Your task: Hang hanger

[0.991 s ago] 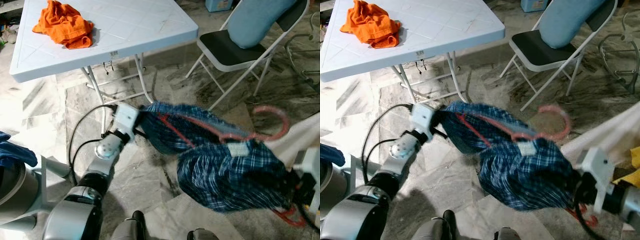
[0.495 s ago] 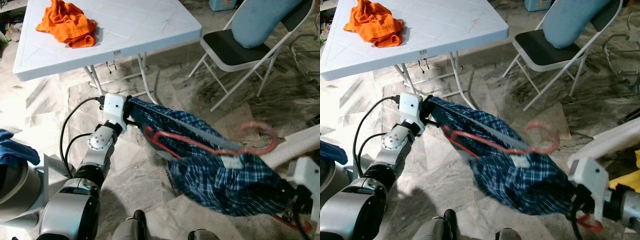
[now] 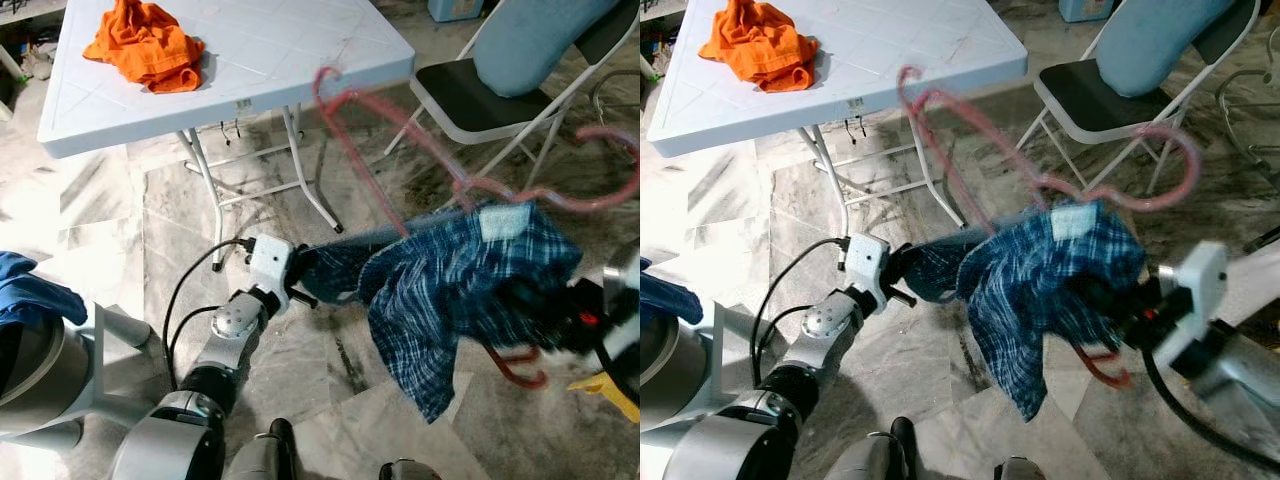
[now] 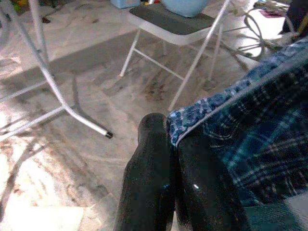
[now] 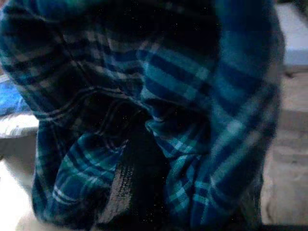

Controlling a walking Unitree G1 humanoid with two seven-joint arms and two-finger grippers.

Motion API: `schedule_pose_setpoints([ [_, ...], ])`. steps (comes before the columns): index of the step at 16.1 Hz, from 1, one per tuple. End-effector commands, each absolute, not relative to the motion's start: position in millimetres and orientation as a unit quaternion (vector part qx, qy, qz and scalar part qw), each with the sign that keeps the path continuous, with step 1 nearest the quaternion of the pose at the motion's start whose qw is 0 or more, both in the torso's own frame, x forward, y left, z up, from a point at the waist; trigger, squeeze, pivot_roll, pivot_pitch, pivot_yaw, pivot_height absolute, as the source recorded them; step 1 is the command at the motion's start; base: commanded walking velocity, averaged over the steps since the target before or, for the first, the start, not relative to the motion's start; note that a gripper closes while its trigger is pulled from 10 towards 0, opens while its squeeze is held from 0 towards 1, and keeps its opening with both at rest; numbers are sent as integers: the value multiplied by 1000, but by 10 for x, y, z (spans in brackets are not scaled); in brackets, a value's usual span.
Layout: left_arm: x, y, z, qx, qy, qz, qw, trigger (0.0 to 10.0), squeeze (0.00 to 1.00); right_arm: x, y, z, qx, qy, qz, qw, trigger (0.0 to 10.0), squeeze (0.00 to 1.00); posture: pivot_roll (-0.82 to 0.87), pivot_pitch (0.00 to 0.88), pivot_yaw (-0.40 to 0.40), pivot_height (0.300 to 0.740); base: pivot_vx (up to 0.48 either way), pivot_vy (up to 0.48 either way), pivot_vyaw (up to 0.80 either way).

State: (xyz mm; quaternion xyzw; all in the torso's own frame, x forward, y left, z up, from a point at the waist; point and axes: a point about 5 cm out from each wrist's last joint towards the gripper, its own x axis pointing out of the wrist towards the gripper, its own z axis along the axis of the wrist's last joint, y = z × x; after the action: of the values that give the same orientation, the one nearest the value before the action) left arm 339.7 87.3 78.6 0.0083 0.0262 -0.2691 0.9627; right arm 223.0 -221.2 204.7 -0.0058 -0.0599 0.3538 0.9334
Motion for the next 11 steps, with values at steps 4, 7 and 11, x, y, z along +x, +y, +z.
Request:
schedule_pose_setpoints([
  [4, 3278, 783, 657, 23, 54, -324, 944, 10000, 0, 2464, -2020, 1807, -115, -13, 347, 931, 10000, 0, -218, 203, 79, 740, 0, 0, 0],
  [7, 3220, 739, 677, 79, 20, -350, 933, 10000, 1000, 2600, -2178, 1648, -236, 38, 322, 916, 10000, 0, -216, 207, 75, 740, 0, 0, 0],
  [11, 3079, 680, 641, 125, -6, -410, 903, 10000, 1000, 2830, -2221, 1579, -305, 38, 283, 908, 10000, 0, -210, 214, 72, 740, 0, 0, 0],
])
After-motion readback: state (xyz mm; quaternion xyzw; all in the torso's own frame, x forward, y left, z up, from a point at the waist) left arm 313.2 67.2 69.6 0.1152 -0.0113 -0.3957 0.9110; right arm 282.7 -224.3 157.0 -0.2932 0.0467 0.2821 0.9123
